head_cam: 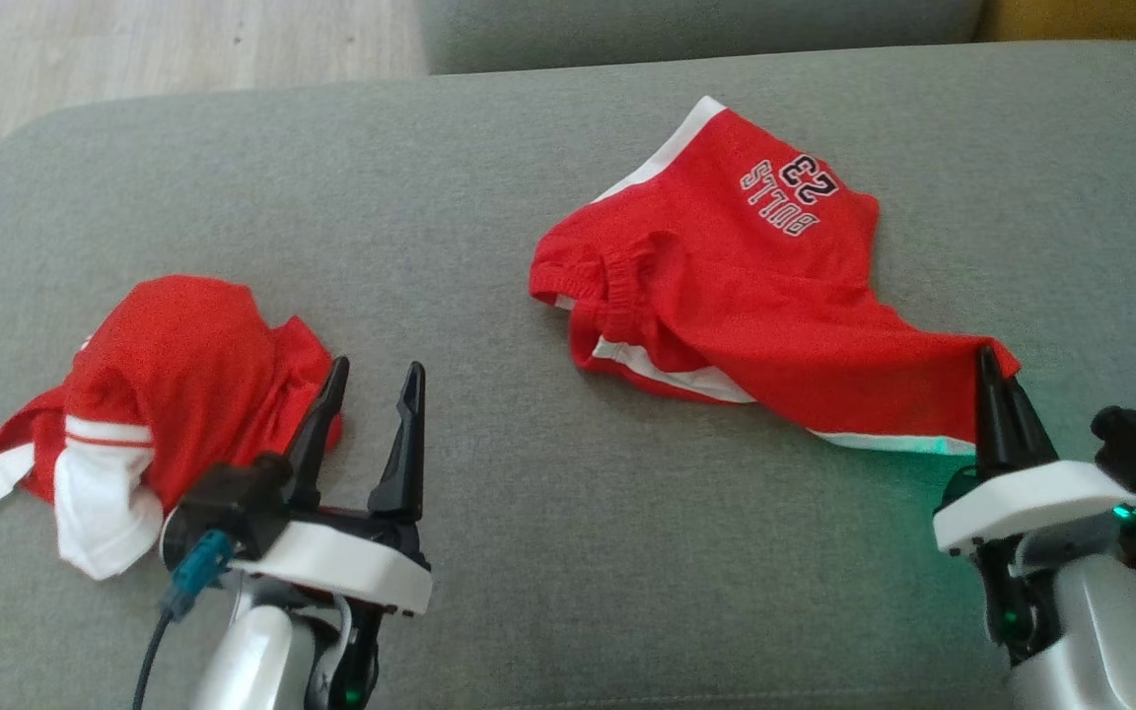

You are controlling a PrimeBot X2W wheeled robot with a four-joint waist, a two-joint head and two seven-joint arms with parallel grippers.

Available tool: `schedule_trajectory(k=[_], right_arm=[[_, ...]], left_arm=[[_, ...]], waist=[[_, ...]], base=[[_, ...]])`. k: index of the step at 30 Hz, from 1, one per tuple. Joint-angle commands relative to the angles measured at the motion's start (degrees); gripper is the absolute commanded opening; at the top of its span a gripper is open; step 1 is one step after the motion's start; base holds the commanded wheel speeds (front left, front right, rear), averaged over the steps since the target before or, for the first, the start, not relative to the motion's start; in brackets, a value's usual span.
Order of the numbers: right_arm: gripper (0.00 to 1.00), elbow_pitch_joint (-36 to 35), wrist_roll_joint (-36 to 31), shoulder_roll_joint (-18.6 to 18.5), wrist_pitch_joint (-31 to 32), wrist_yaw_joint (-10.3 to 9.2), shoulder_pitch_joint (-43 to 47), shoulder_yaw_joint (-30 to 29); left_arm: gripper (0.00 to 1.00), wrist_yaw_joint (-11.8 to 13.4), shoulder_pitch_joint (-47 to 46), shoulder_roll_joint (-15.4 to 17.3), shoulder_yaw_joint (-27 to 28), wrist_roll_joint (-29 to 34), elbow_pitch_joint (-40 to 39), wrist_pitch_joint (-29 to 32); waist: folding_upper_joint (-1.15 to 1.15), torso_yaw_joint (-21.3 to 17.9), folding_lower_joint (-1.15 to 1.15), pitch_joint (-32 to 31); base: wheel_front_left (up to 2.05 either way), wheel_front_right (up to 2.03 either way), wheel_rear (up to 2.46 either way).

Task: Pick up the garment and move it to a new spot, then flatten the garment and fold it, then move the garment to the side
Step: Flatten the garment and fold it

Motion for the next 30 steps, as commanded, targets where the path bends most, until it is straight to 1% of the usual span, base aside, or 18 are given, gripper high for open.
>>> schedule_trajectory(k=[1, 4, 7, 8, 13, 17, 18, 19, 20, 21, 26, 30], right_arm=[[0.00, -0.96, -0.89, 0.38, 1.43, -0.05, -3.21, 0.17], [0.00, 1.75, -3.59, 0.52, 3.30, -0.05, -5.08, -2.94], [0.00, 4.85, -6.72, 0.65, 3.35, -0.05, -6.82, -6.39], [0.00, 4.85, -6.72, 0.65, 3.35, -0.05, -6.82, -6.39], [0.00, 10.06, -10.62, 0.86, 2.36, -0.05, -8.87, -10.04], [0.00, 13.94, -11.05, 0.97, 1.74, -0.05, -10.29, -10.82], [0.18, 15.11, -10.98, 0.98, 1.69, -0.05, -10.64, -11.26], [0.02, 17.20, -11.72, 0.99, 1.15, -0.05, -11.41, -12.68], [0.11, 18.05, -12.30, 1.00, 0.63, -0.05, -11.86, -13.31], [1.00, 18.76, -12.42, 1.00, -0.14, -0.05, -12.39, -13.69], [1.00, 20.76, -10.39, 1.01, -3.70, -0.05, -14.16, -12.62], [1.00, 18.91, -6.81, 1.01, -6.49, -0.05, -13.39, -11.30]], left_arm=[[1.00, -0.12, -2.32, 0.12, 1.36, -0.04, -1.96, -0.32], [1.00, -0.29, -2.49, 0.12, 1.15, 0.11, -1.85, -0.32], [1.00, -0.40, -2.77, 0.12, 0.94, 0.15, -1.80, -0.32], [1.00, -0.40, -2.77, 0.12, 0.94, 0.15, -1.80, -0.32], [1.00, -0.49, -2.91, 0.12, 1.13, 0.35, -1.82, -0.32], [1.00, -0.50, -2.67, 0.12, 1.52, 0.65, -1.76, -0.32], [1.00, -0.51, -2.65, 0.12, 1.54, 0.73, -1.71, -0.32], [1.00, -0.49, -2.76, 0.12, 1.51, 0.76, -1.68, -0.32], [1.00, -0.48, -2.86, 0.12, 1.51, 0.75, -1.68, -0.32], [1.00, -0.47, -2.97, 0.12, 1.53, 0.75, -1.68, -0.32], [1.00, -0.44, -3.18, 0.12, 1.92, 0.78, -1.76, -0.32], [1.00, -0.39, -3.05, 0.12, 2.05, 0.60, -1.79, -0.32]], waist=[[0.00, 0.81, 0.00, 0.37], [0.00, 1.88, 0.00, 0.80], [0.00, 2.86, 0.00, 1.08], [0.00, 2.86, 0.00, 1.08], [0.00, 3.54, 0.00, 1.41], [0.00, 2.96, 0.00, 1.47], [0.00, 2.71, 0.00, 1.43], [0.00, 2.25, 0.00, 1.40], [0.00, 1.99, 0.00, 1.42], [0.00, 1.74, 0.00, 1.42], [0.00, 0.20, 0.00, 1.29], [0.00, -0.98, 0.00, 0.77]], base=[[0.00, 0.00, 0.00], [0.00, 0.00, 0.00], [0.00, 0.00, 0.00], [0.00, 0.00, 0.00], [0.00, 0.00, 0.00], [0.00, 0.00, 0.00], [0.00, 0.00, 0.00], [0.00, 0.00, 0.00], [0.00, 0.00, 0.00], [0.00, 0.00, 0.00], [0.00, 0.00, 0.00], [0.00, 0.00, 0.00]])
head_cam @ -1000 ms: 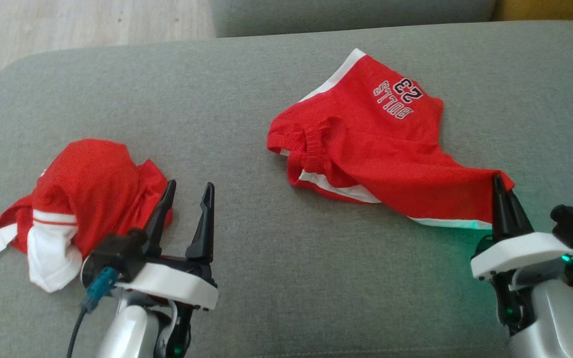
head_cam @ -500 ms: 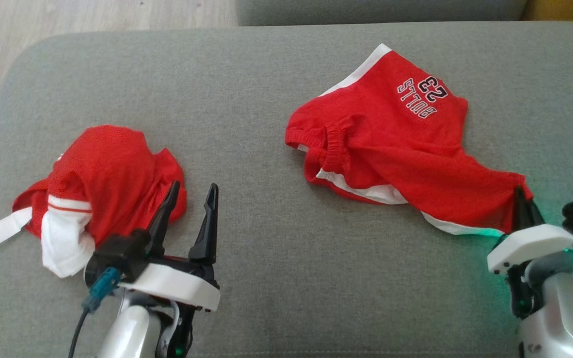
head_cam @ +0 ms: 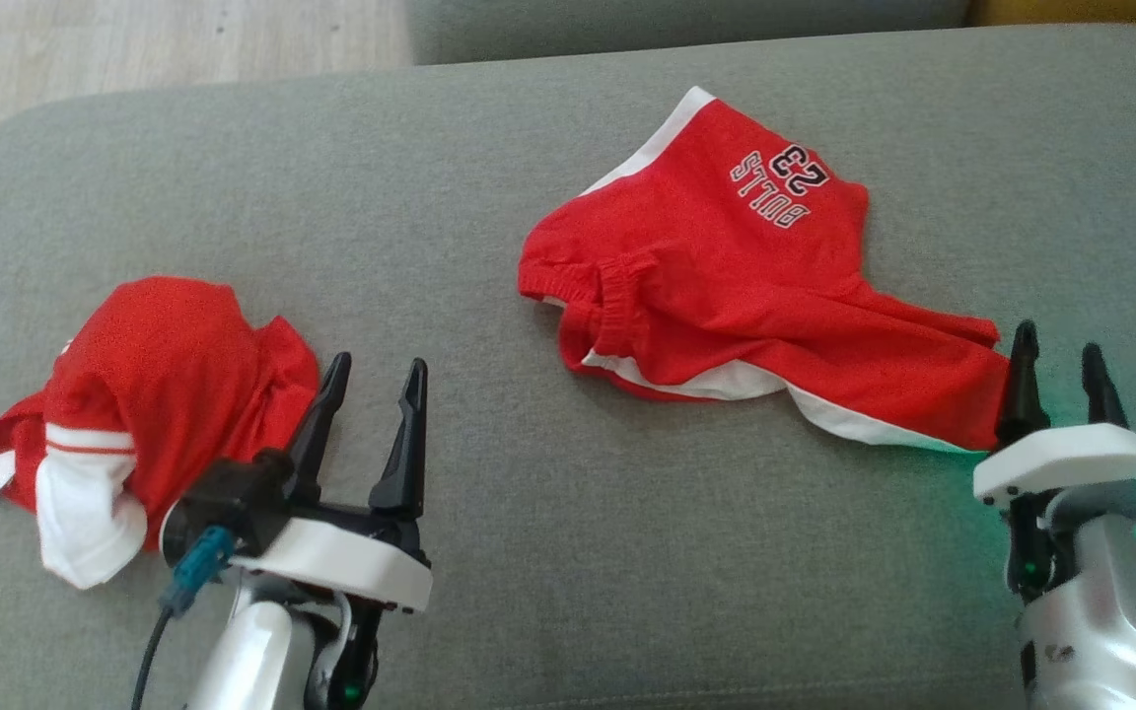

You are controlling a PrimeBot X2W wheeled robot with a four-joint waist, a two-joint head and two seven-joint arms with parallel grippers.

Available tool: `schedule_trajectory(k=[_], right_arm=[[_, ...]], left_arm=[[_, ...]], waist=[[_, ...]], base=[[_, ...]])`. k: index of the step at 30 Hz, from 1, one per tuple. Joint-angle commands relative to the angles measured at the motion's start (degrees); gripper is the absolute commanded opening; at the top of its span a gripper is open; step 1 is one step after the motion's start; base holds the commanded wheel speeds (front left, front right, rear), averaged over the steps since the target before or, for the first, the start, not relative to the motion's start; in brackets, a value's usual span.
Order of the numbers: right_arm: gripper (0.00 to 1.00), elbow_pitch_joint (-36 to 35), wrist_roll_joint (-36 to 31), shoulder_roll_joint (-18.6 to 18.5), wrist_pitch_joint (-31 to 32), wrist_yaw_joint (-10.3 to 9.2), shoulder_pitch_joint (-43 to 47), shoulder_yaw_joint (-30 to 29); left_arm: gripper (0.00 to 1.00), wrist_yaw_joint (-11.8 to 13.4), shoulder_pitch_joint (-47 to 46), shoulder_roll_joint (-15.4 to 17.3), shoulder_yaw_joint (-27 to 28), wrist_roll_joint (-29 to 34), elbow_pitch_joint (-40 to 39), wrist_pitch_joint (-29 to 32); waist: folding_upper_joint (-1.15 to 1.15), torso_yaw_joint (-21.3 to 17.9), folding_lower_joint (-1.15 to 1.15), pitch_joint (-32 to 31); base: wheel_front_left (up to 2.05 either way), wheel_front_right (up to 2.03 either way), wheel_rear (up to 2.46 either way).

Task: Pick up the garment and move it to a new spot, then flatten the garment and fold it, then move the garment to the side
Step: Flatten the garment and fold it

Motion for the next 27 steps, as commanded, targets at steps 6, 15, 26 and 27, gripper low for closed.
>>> schedule_trajectory(k=[6, 15, 26, 27], right_arm=[[1.00, -12.80, 3.94, -0.22, -2.23, -0.05, 6.20, 6.40], [1.00, -28.32, 7.99, -0.22, -2.33, -0.05, 17.93, 9.88], [1.00, -30.10, 7.98, -0.22, -2.34, -0.05, 17.16, 11.96], [1.00, -30.09, 7.92, -0.22, -2.34, -0.05, 16.99, 12.15]], left_arm=[[1.00, 0.18, -2.67, 0.12, 2.38, -0.28, -2.66, -0.33], [1.00, -0.16, -2.86, 0.12, 2.53, -1.66, -3.26, -0.33], [1.00, -2.61, -5.77, 0.12, -1.27, -1.73, 1.13, -0.33], [1.00, -3.00, -6.52, 0.12, -2.44, -1.94, 2.49, -0.33]], waist=[[0.00, -2.12, 0.00, -0.63], [0.00, -4.87, 0.00, -0.13], [0.00, -6.40, 0.00, 1.96], [0.00, -6.55, 0.00, 2.18]], base=[[0.00, 0.00, 0.00], [0.00, 0.00, 0.00], [0.00, 0.00, 0.00], [0.00, 0.00, 0.00]])
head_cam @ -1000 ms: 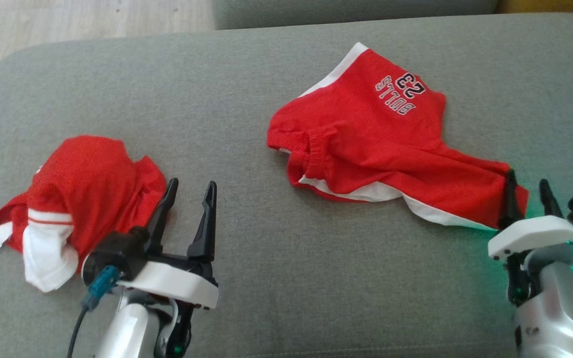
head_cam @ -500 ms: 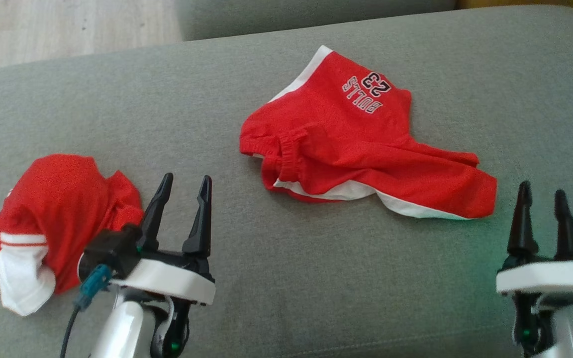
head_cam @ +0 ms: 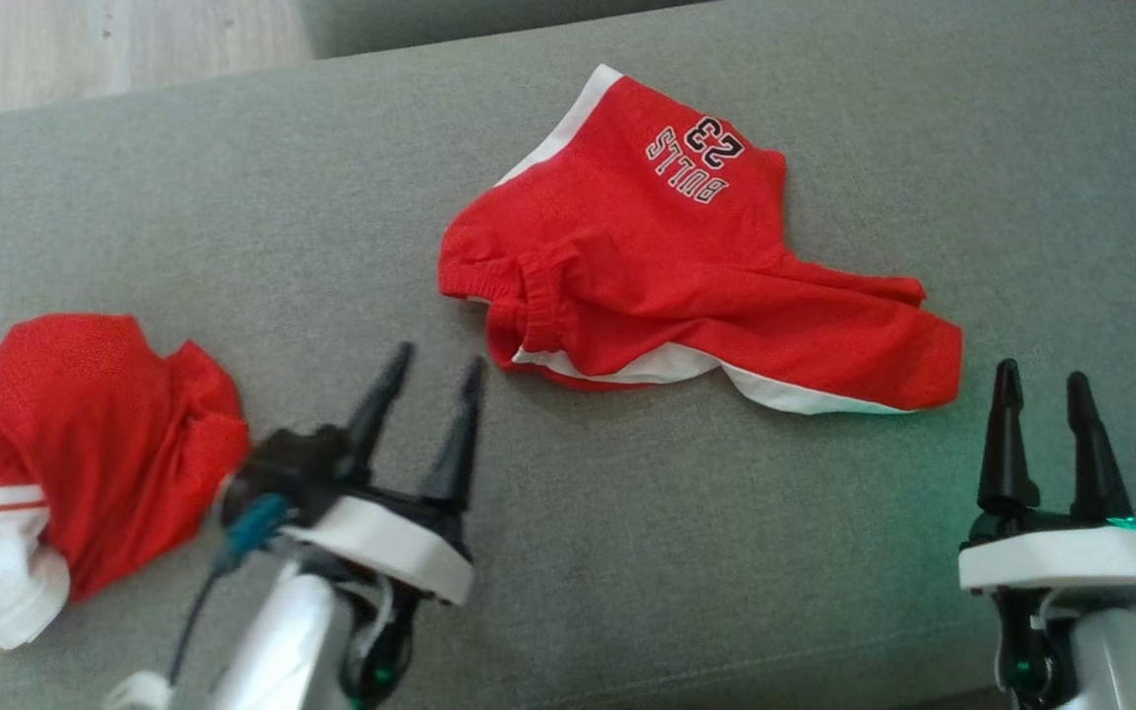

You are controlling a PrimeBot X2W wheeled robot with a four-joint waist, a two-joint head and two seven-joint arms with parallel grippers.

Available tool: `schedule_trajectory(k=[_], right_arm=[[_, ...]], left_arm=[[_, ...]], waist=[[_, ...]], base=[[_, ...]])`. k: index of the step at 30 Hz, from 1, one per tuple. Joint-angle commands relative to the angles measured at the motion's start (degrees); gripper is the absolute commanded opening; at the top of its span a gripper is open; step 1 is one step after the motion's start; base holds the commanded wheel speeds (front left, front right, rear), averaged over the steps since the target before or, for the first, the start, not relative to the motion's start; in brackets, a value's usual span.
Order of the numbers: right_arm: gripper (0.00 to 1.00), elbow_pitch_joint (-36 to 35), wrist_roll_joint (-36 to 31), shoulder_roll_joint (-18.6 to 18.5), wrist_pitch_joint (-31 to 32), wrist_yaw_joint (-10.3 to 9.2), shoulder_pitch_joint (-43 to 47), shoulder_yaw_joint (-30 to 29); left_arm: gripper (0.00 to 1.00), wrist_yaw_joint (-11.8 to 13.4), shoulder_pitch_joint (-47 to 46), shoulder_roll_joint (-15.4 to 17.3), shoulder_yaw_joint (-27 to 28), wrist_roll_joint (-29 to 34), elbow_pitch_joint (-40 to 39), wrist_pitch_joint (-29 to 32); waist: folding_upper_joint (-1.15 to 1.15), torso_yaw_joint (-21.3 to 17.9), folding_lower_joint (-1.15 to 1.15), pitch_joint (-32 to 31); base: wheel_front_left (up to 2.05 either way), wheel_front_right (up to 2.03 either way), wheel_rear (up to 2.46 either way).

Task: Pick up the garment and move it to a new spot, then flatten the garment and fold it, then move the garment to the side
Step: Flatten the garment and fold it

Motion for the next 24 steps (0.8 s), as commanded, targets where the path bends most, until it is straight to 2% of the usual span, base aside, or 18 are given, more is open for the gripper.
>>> schedule_trajectory(k=[1, 6, 12, 19, 24], right_arm=[[1.00, -1.89, -0.32, -0.35, -0.62, -0.05, -2.36, 1.79], [1.00, -1.42, -0.07, -0.35, -0.62, -0.05, -2.97, 2.75], [1.00, -1.22, 0.35, -0.35, -0.62, -0.05, -3.62, 3.35], [1.00, -0.96, 0.78, -0.35, -0.62, -0.05, -4.08, 3.24], [1.00, -0.76, 0.93, -0.35, -0.62, -0.05, -4.23, 3.01]], left_arm=[[1.00, -0.44, -3.38, 0.14, 0.13, -0.15, -0.17, -0.32], [1.00, -1.20, -8.47, 0.57, -5.04, 1.40, 9.58, 0.02], [1.00, -1.26, -13.64, 0.70, -6.13, 1.97, 17.68, -0.08], [1.00, -1.36, -16.87, 0.55, -7.43, 2.13, 22.12, -0.26], [1.00, -1.42, -17.47, 0.46, -7.88, 1.80, 22.06, -0.29]], waist=[[0.00, -0.44, 0.00, 0.49], [0.00, -1.72, 0.00, 1.61], [0.00, -3.02, 0.00, 2.78], [0.00, -3.95, 0.00, 3.57], [0.00, -4.10, 0.00, 3.77]], base=[[0.00, 0.00, 0.00], [0.00, 0.00, 0.00], [0.00, 0.00, 0.00], [0.00, 0.00, 0.00], [0.00, 0.00, 0.00]])
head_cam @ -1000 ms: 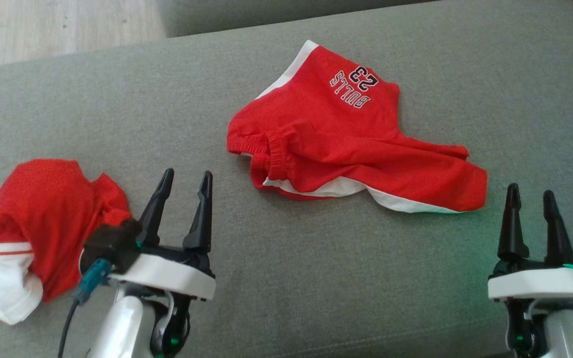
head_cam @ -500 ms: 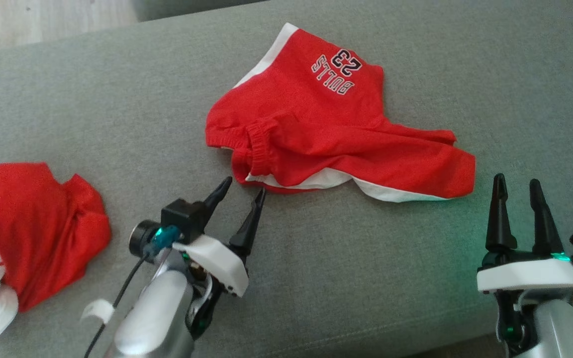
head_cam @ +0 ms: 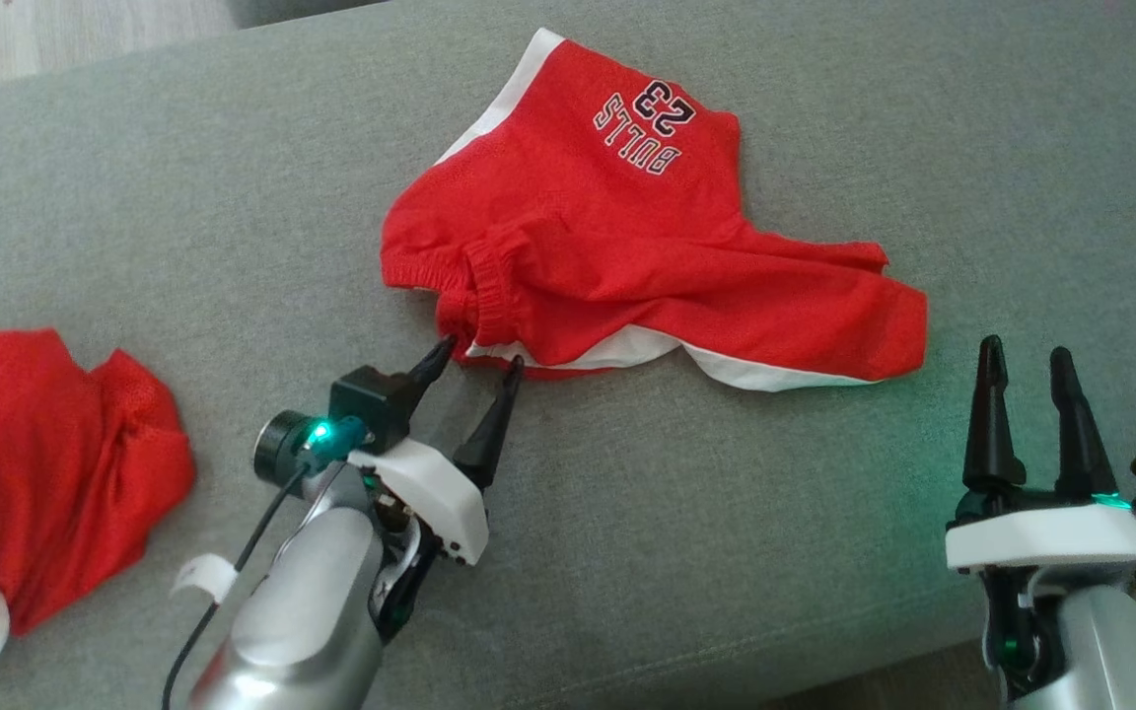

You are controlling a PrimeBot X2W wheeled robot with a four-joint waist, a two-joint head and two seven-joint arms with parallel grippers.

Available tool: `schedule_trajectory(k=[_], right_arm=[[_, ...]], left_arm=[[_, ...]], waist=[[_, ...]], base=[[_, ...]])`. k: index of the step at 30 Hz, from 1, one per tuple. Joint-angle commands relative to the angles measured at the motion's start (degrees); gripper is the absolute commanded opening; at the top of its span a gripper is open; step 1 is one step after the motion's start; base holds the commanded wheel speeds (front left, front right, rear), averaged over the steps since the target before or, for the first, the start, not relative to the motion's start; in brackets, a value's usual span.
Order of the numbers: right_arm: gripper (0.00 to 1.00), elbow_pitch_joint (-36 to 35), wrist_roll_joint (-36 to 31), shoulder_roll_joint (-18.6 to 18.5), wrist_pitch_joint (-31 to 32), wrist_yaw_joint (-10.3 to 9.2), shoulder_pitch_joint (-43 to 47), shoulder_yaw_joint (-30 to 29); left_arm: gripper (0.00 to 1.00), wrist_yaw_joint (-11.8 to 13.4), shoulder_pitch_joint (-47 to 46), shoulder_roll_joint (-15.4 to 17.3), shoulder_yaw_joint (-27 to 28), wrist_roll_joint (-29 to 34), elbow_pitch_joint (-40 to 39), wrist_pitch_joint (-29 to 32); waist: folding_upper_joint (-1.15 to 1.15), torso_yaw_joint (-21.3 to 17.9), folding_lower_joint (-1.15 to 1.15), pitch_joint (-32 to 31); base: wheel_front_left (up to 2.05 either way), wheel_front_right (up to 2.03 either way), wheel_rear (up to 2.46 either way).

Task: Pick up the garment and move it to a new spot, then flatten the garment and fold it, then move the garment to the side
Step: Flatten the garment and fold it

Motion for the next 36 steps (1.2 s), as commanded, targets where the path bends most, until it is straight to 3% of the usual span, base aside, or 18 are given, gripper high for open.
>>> schedule_trajectory(k=[1, 2, 3, 4, 10, 23, 36], right_arm=[[1.00, -1.40, 0.27, -0.34, -0.62, -0.05, -1.85, 1.22], [1.00, -1.30, 0.24, -0.34, -0.62, -0.05, -1.85, 1.22], [1.00, -1.12, 0.19, -0.34, -0.62, -0.05, -1.85, 1.26], [1.00, -0.90, 0.09, -0.34, -0.62, -0.05, -1.86, 1.30], [1.00, 2.03, -1.31, -0.34, -0.62, -0.05, -1.92, 1.08], [1.00, 17.07, -4.73, -0.33, 0.81, -0.05, -6.22, 0.81], [1.00, 30.10, -13.10, -0.33, 1.31, -0.05, -14.03, -0.52]], left_arm=[[1.00, -0.25, -2.62, 0.41, 1.20, -0.29, -2.03, -0.52], [0.89, -0.26, -2.64, 0.40, 1.02, -0.39, -2.25, -0.52], [0.41, -0.28, -2.66, 0.38, 0.83, -0.49, -2.47, -0.52], [0.00, -0.29, -2.67, 0.37, 0.68, -0.62, -2.73, -0.52], [0.00, -0.33, -2.18, 0.36, 0.19, -0.24, -5.16, -0.53], [0.00, -0.35, 1.09, 0.34, 1.64, 0.35, -9.74, -0.53], [0.00, -0.36, 1.53, 0.25, 1.55, 0.40, -11.50, -0.53]], waist=[[0.00, 0.05, 0.00, 0.02], [0.00, 0.08, 0.00, 0.03], [0.00, 0.12, 0.00, 0.02], [0.00, 0.16, 0.00, 0.01], [0.00, 0.91, 0.00, -0.25], [0.00, 3.84, 0.00, -1.78], [0.00, 5.93, 0.00, -1.42]], base=[[0.00, 0.00, 0.00], [0.00, 0.00, 0.00], [0.00, 0.00, 0.00], [0.00, 0.00, 0.00], [0.00, 0.00, 0.00], [0.00, 0.00, 0.00], [0.00, 0.00, 0.00]])
